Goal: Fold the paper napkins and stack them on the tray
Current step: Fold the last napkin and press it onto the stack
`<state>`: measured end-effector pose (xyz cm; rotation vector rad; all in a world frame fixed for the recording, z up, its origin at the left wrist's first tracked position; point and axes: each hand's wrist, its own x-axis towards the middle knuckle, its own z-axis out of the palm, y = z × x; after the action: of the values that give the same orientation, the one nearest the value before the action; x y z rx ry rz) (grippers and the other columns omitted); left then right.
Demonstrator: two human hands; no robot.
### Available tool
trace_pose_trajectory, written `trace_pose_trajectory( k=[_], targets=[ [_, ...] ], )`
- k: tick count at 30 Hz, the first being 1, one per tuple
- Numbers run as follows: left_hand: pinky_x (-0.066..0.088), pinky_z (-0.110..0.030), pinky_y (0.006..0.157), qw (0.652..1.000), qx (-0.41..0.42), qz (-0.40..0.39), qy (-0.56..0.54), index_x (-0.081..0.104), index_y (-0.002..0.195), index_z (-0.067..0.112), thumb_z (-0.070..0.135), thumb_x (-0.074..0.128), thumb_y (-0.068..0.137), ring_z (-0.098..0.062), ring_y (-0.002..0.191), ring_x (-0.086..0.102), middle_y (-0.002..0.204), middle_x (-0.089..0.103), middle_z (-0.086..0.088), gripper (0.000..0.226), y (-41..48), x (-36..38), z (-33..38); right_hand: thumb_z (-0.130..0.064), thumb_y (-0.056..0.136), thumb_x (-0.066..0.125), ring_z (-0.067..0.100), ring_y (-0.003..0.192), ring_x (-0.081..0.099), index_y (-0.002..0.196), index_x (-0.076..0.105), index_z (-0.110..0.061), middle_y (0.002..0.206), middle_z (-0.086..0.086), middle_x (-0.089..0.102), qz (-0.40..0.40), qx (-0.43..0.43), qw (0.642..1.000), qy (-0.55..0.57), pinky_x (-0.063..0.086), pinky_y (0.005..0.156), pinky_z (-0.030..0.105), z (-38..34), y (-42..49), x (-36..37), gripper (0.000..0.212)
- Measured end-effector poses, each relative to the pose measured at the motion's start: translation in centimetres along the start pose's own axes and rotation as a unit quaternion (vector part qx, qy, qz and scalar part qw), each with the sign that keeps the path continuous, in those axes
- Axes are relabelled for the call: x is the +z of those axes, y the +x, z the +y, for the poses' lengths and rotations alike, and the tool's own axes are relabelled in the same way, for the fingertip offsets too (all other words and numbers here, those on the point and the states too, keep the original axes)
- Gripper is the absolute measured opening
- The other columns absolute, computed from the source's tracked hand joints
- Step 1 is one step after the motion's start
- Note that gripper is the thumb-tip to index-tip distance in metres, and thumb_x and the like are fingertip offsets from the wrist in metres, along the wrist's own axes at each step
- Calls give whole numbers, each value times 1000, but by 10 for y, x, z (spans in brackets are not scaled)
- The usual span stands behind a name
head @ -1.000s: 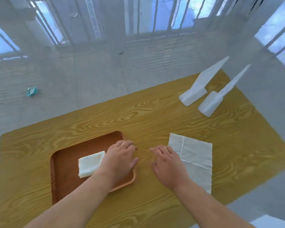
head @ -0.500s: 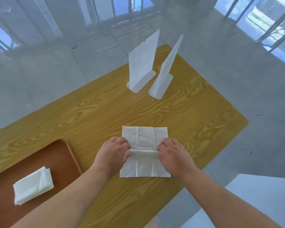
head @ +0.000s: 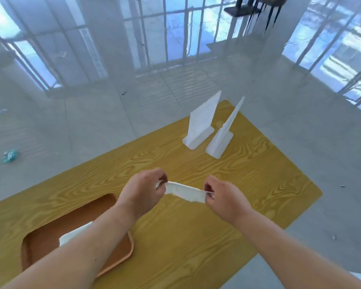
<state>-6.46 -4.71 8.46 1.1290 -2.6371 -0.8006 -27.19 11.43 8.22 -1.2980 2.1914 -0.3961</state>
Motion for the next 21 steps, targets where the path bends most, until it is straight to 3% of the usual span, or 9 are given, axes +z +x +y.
trace_pose_trajectory(
  k=[2, 4, 7, 10, 13, 15, 17, 19, 21],
  targets=[
    [39, -16, 66, 998, -2, 67, -3, 65, 102, 33, 21, 66, 90, -14, 87, 66, 91, 69, 16, 17, 2, -33, -4, -18, 87, 55, 13, 75, 69, 123, 57, -32, 89, -8, 73, -50, 18, 994, 93, 60, 62, 38, -34, 7, -11, 38],
    [41, -26, 82, 993, -36, 113, -7, 60, 120, 29, 25, 67, 90, -21, 109, 63, 115, 70, 6, 31, 0, -58, -14, -15, 85, 59, 12, 86, 74, 146, 48, -31, 100, -5, 77, -119, 44, 966, 224, 64, 73, 38, -66, 14, -15, 64],
    [40, -34, 87, 977, -170, 119, -42, 47, 135, 27, 55, 67, 86, -26, 120, 58, 131, 63, 0, 59, -24, -85, -42, -7, 90, 66, 22, 104, 76, 157, 36, -31, 120, 9, 76, -172, 59, 902, 392, 66, 78, 38, -118, 20, -3, 77],
    [47, -37, 71, 942, -320, 41, -91, 49, 131, 28, 96, 40, 70, -22, 93, 69, 105, 77, 1, 93, -62, -102, -73, -10, 89, 69, 24, 106, 76, 160, 32, -32, 128, 13, 70, -176, 60, 859, 477, 65, 81, 39, -161, 24, 27, 83],
    [51, -32, 61, 854, -408, -86, -312, 65, 112, 28, 112, 28, 48, -19, 60, 68, 78, 83, -1, 112, -101, -112, -102, -10, 88, 70, 24, 105, 77, 162, 27, -31, 134, 14, 65, -186, 62, 830, 522, 64, 80, 37, -199, 24, 64, 88],
    [52, -30, 60, 774, -398, -139, -473, 76, 110, 25, 110, 37, 53, -20, 61, 63, 90, 82, -6, 109, -126, -116, -123, -4, 94, 68, 26, 105, 77, 164, 26, -30, 131, 15, 66, -192, 59, 827, 525, 64, 80, 39, -223, 23, 90, 85],
    [57, -33, 68, 723, -378, -103, -569, 73, 120, 23, 99, 54, 65, -22, 75, 70, 105, 81, -9, 96, -145, -119, -139, -2, 95, 67, 29, 106, 76, 164, 27, -30, 129, 16, 67, -204, 54, 831, 514, 65, 81, 41, -245, 20, 112, 84],
    [58, -37, 76, 711, -365, -6, -601, 59, 137, 21, 74, 83, 65, -22, 90, 76, 116, 77, -8, 93, -158, -119, -152, -2, 95, 67, 30, 106, 76, 163, 26, -32, 128, 20, 69, -221, 44, 834, 504, 65, 83, 41, -263, 16, 126, 85],
    [61, -40, 72, 703, -343, 71, -619, 51, 143, 19, 38, 96, 65, -28, 94, 78, 122, 75, -16, 91, -168, -122, -163, 0, 96, 66, 32, 106, 76, 163, 24, -31, 128, 25, 70, -244, 26, 835, 492, 64, 90, 47, -277, 13, 133, 86]
  ],
)
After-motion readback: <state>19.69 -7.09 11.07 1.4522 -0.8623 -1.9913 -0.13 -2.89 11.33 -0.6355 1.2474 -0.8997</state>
